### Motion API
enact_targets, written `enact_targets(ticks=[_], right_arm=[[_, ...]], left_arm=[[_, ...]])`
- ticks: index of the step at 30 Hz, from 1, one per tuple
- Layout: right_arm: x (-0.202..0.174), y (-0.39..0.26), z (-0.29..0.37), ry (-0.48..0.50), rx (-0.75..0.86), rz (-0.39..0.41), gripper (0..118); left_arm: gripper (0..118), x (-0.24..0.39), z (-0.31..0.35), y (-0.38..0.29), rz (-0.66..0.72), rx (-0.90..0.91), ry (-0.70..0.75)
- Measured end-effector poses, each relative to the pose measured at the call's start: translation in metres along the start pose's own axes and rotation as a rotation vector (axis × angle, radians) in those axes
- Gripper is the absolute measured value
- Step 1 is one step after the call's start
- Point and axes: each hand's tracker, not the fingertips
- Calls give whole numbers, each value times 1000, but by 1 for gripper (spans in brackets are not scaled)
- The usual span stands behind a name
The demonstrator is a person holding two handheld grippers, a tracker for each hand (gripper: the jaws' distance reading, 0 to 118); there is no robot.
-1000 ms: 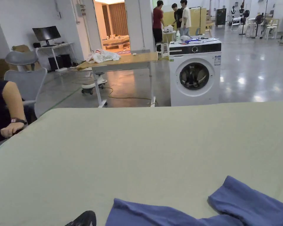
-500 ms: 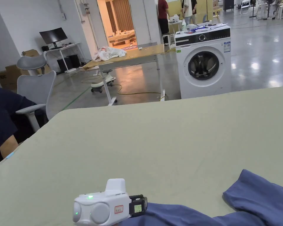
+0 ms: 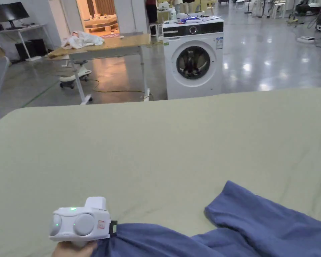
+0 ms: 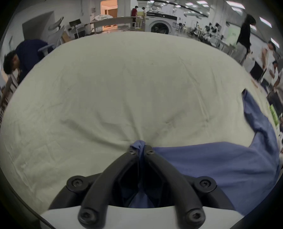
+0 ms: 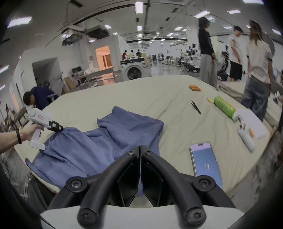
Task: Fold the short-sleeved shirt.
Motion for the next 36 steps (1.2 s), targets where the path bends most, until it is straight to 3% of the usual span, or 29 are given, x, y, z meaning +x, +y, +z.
enact_targets(ticks=[1, 2, 3, 5, 7, 10, 13, 16, 18, 19, 20, 22, 23, 25, 26, 29, 32, 36], right_arm=[[2, 12, -12, 21, -16, 11, 15], [6, 25, -26, 23, -29, 33, 36], [9, 38, -44, 33, -44, 64, 65], [18, 57, -83, 54, -43, 123, 71], [29, 79, -132, 89, -138, 102, 84], [42, 97, -203, 90, -277, 75, 84], [49, 107, -264, 64, -453, 163, 83], [49, 109, -304, 4, -499, 200, 83], [47, 102, -322, 28, -562, 177, 71], [45, 98, -329, 49, -609, 183, 60], [41, 92, -333, 54, -645, 210, 57], [32, 91, -328, 19, -587, 303, 54], [34, 92, -326, 22, -592, 279, 47], [36, 93, -320, 33, -595, 243, 12], [36, 92, -318, 24, -587, 251, 1], [36, 92, -304, 11, -536, 235, 1], [34, 104, -267, 17, -424, 192, 1], [34, 137, -196, 71, -263, 153, 1]], left_arm=[[0, 2, -1, 1, -21, -9, 11], [0, 4, -1, 2, -36, -14, 14], [0, 5, 0, 2, -75, -21, 20], [0, 7, -1, 5, -106, -35, 20], [0, 6, -2, 8, -101, -56, 15], [0, 2, -4, 13, -108, -93, -2], [0, 3, 2, 12, -74, -115, -24], [0, 3, 6, 11, -58, -123, -37], [0, 7, 7, 9, -84, -120, -32], [0, 4, 3, 11, -90, -119, -29], [0, 4, 2, 11, -93, -118, -25], [0, 5, 1, 9, -105, -114, -17], [0, 7, 1, 10, -109, -111, -14], [0, 8, 2, 9, -120, -104, -9], [0, 9, 3, 8, -122, -99, -5], [0, 3, 3, 11, -111, -82, -15], [0, -16, 11, 9, 11, -25, -87], [0, -28, 83, 7, 31, 146, -175]])
